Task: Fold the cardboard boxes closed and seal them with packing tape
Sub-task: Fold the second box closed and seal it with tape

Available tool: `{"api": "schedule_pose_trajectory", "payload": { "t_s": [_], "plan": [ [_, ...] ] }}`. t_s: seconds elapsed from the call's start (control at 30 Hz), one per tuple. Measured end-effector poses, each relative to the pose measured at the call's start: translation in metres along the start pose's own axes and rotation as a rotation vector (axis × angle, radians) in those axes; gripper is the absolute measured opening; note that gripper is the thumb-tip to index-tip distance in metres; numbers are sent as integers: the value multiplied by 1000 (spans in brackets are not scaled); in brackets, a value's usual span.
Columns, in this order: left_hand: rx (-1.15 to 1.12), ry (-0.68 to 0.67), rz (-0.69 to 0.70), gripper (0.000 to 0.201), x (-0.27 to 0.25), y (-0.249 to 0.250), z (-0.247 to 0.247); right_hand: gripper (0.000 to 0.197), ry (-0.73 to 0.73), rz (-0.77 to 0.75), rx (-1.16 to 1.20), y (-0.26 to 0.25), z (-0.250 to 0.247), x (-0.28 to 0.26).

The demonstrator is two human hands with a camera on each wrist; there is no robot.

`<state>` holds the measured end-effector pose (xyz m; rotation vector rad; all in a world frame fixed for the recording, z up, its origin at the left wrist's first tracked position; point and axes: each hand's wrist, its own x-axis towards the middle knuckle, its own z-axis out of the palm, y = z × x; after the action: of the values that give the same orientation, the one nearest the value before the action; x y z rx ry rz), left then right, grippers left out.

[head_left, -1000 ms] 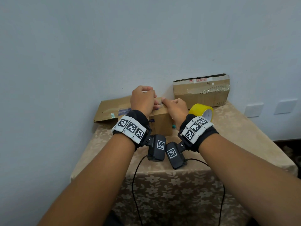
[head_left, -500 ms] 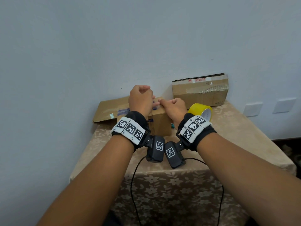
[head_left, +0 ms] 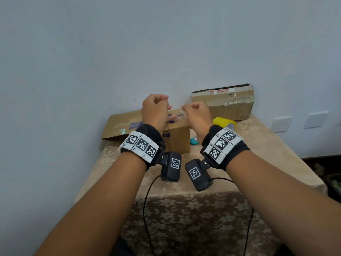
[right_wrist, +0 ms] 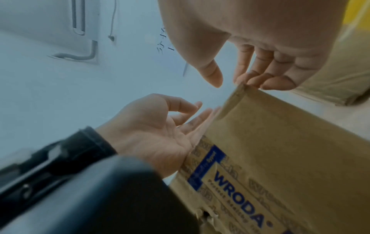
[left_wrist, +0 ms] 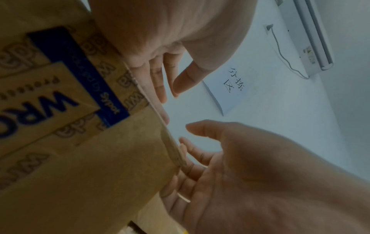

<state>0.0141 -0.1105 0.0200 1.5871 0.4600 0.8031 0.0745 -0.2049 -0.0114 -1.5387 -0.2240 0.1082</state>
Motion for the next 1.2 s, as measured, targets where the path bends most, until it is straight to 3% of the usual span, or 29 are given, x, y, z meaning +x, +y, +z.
{"api": "schedule_pose_trajectory", "payload": {
  "t_s": [0.1,0.23,0.43,0.67,1.2],
  "plan": [
    [29,-18,37,20,-5,7,7,7,17,-78,4,-9,-15,-3],
    [142,-151,118,15,-13,11,21,7,85,-134,-4,-15,-46,0],
    [564,-352,328,19,-20,3,45,16,263,-115,-109,-2,-95,5],
    [1035,-398,412,18,-24,-4,56,10,197,15,-217,19,-109,5],
    [1095,-527,435,28,-27,-14,58,19,116,-3,-97,30,-97,14]
  ]
}}
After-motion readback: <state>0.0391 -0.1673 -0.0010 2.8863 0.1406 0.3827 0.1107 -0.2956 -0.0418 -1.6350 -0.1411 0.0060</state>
